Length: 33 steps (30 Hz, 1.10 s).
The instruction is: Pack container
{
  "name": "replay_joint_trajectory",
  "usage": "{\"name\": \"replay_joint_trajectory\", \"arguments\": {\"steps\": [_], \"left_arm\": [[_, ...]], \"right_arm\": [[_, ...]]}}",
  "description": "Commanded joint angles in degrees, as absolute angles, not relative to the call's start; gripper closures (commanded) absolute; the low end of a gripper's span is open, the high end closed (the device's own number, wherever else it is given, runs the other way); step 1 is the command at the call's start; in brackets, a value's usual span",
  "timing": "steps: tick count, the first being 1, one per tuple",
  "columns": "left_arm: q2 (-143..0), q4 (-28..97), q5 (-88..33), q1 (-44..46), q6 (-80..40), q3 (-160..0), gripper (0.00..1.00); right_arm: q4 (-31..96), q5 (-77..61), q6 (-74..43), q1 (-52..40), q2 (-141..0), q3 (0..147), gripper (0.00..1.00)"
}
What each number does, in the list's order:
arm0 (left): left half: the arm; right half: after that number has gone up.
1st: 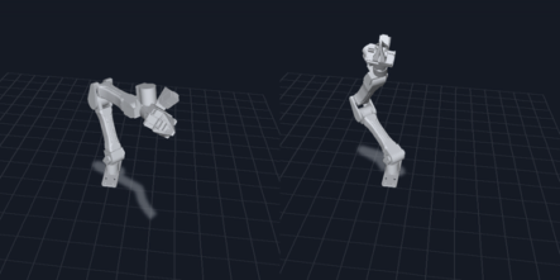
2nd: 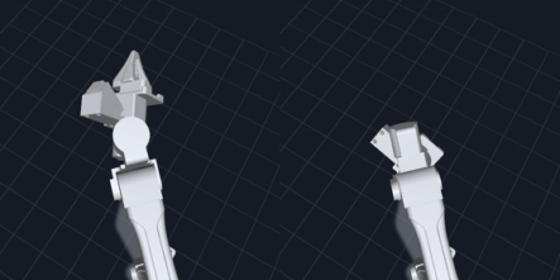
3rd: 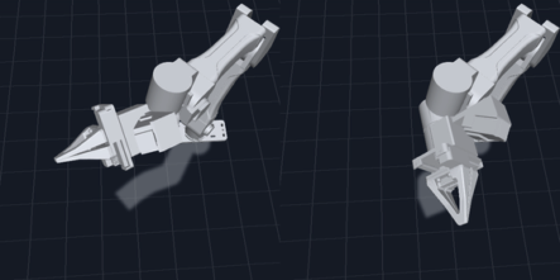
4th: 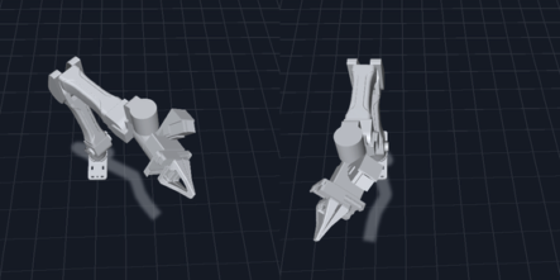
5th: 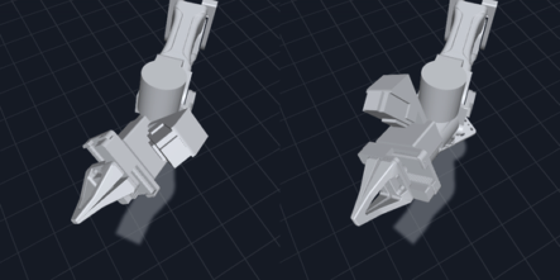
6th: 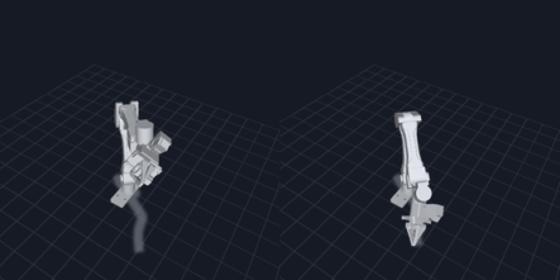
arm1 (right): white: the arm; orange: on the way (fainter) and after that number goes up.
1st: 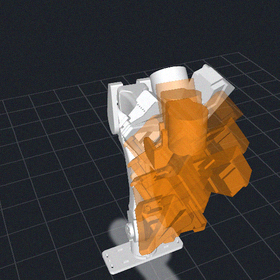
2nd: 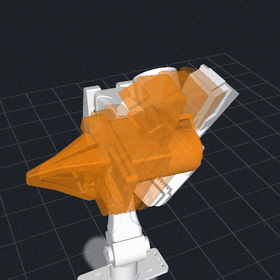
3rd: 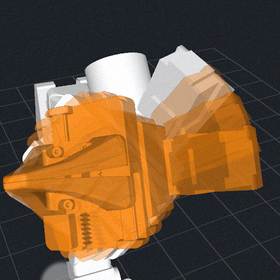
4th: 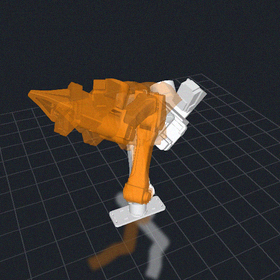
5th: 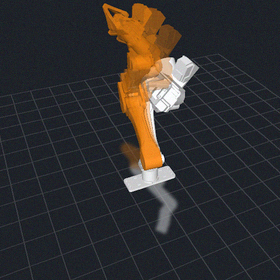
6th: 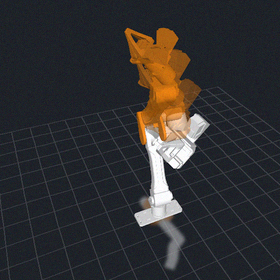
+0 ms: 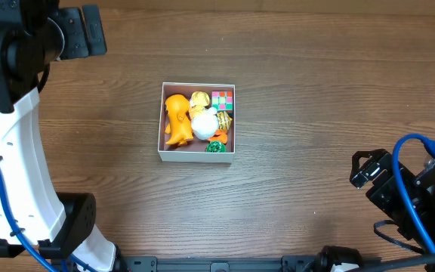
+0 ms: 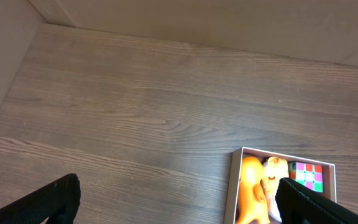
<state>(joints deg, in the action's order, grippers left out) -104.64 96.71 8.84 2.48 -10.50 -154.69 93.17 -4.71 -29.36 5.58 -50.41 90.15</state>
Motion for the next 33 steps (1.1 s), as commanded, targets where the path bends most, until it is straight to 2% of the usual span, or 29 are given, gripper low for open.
{"name": "replay_joint_trajectory", "arguments": {"steps": [1, 9, 20, 26, 33], "left_arm": [[-104.99, 96.79, 8.99, 2.26, -9.85, -154.54, 0.0], [-104.99, 96.79, 8.99, 2.26, -9.85, -154.54, 0.0], [-104.99, 96.79, 8.99, 2.26, -9.85, -154.54, 0.0], [-104.99, 96.79, 8.99, 2.26, -9.85, -154.54, 0.0], [-104.99, 96.79, 8.97, 2.26, -9.85, -154.54, 0.0]], "right_arm": [[92.38, -3.11, -27.38, 5.65, -49.98, 89.95, 0.0], [84.09, -6.17, -18.09, 5.65, -49.45, 89.95, 0.0], [77.03, -3.97, -14.06, 5.65, -39.0, 89.38, 0.0], [63.81, -3.6, -13.04, 5.63, -30.81, 77.3, 0.0], [37.41, -4.89, -13.06, 2.68, -20.78, 53.54, 0.0]]}}
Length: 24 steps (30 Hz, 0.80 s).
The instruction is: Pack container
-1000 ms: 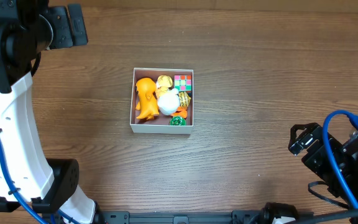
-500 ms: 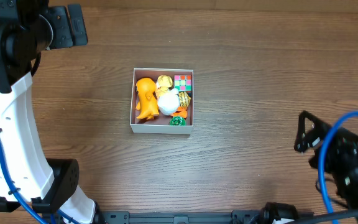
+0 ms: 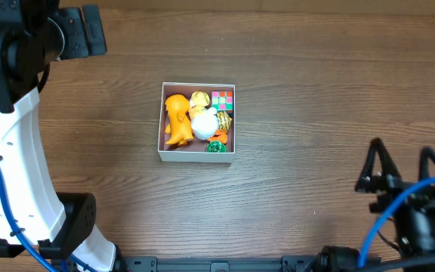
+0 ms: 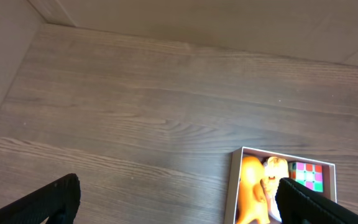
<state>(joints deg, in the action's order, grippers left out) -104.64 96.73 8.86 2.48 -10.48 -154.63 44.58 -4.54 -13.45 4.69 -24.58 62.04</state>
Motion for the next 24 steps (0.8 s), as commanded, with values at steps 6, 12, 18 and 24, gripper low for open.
{"name": "replay_joint_trajectory", "arguments": {"steps": [6, 12, 18, 24], "left_arm": [[-104.99, 96.77, 8.99, 2.26, -9.85, -154.54, 0.0], [-104.99, 96.79, 8.99, 2.26, -9.85, -154.54, 0.0], [-104.99, 96.79, 8.99, 2.26, -9.85, -154.54, 0.0], [-104.99, 96.79, 8.99, 2.26, -9.85, -154.54, 0.0]], "right_arm": [[16.29, -4.64, -13.04, -1.08, -15.16, 36.23, 0.0], [2.0, -4.8, -13.32, -3.44, -10.83, 23.92, 0.0], [-2.79, -4.84, -13.5, -4.12, -4.6, 17.15, 0.0], [-1.72, -4.8, -13.45, -4.12, -0.99, 16.12, 0.0]]}}
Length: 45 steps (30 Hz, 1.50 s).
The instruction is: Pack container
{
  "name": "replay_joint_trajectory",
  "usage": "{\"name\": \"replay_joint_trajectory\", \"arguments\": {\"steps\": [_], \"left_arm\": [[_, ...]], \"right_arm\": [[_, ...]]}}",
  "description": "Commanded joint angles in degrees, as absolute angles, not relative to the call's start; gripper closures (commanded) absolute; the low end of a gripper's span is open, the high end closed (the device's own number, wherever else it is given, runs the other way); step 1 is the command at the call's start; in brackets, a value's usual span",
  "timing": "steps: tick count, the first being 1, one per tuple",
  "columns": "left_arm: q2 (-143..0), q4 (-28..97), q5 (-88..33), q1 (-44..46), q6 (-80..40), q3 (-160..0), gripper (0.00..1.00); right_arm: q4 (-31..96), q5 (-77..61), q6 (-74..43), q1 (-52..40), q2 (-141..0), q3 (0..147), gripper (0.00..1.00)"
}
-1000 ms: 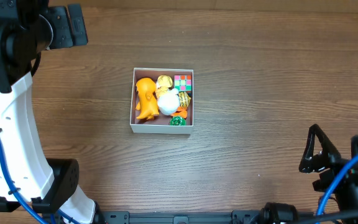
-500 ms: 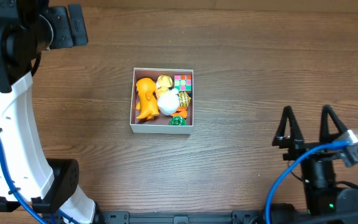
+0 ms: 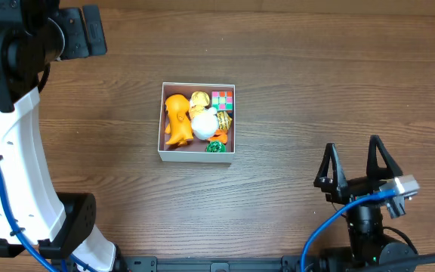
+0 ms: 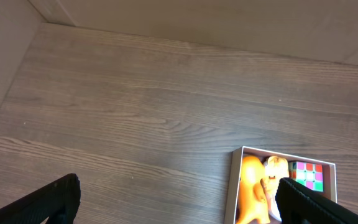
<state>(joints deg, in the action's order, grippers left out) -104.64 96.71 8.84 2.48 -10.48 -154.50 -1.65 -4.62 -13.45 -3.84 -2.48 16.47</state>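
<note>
A white open box (image 3: 197, 153) sits mid-table, packed with an orange toy figure (image 3: 175, 119), a white round toy (image 3: 203, 124), a colourful cube (image 3: 222, 100), a yellow piece and a green piece (image 3: 216, 147). The box (image 4: 236, 186) also shows at the lower right of the left wrist view. My left gripper (image 4: 179, 198) hangs high over the table's left side, open, its fingers (image 4: 55, 199) wide apart with nothing between them. My right gripper (image 3: 352, 165) stands open near the front right, empty, well clear of the box.
The left arm's white column (image 3: 13, 151) rises along the table's left side. A blue cable (image 3: 331, 234) loops at the right arm's base. Walls (image 4: 5, 43) border the table at the far left and back.
The right arm has shifted left along the front edge, and its open fingers now point toward the box. The left gripper and the box contents are unchanged.
The right arm was first folded at the far right edge with its gripper hard to make out. Then it stood near the right front with fingers open. Now it is further left, still open. The box and left arm stayed put throughout.
</note>
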Motion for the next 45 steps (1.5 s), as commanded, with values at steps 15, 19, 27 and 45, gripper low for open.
{"name": "replay_joint_trajectory", "arguments": {"steps": [15, 19, 27, 45], "left_arm": [[-104.99, 96.79, 8.99, 2.26, -9.85, -154.54, 0.0], [-104.99, 96.79, 8.99, 2.26, -9.85, -154.54, 0.0], [-104.99, 96.79, 8.99, 2.26, -9.85, -154.54, 0.0], [-104.99, 96.79, 8.99, 2.26, -9.85, -154.54, 0.0]], "right_arm": [[-1.63, -4.6, -13.45, -4.12, -0.16, 12.34, 0.0], [-5.13, -4.6, -13.45, -4.12, -0.16, 7.62, 0.0], [-9.76, -4.6, -13.45, -4.12, -0.16, 2.15, 0.0], [4.43, -4.71, -13.41, -4.16, -0.16, 0.45, 0.0]]}}
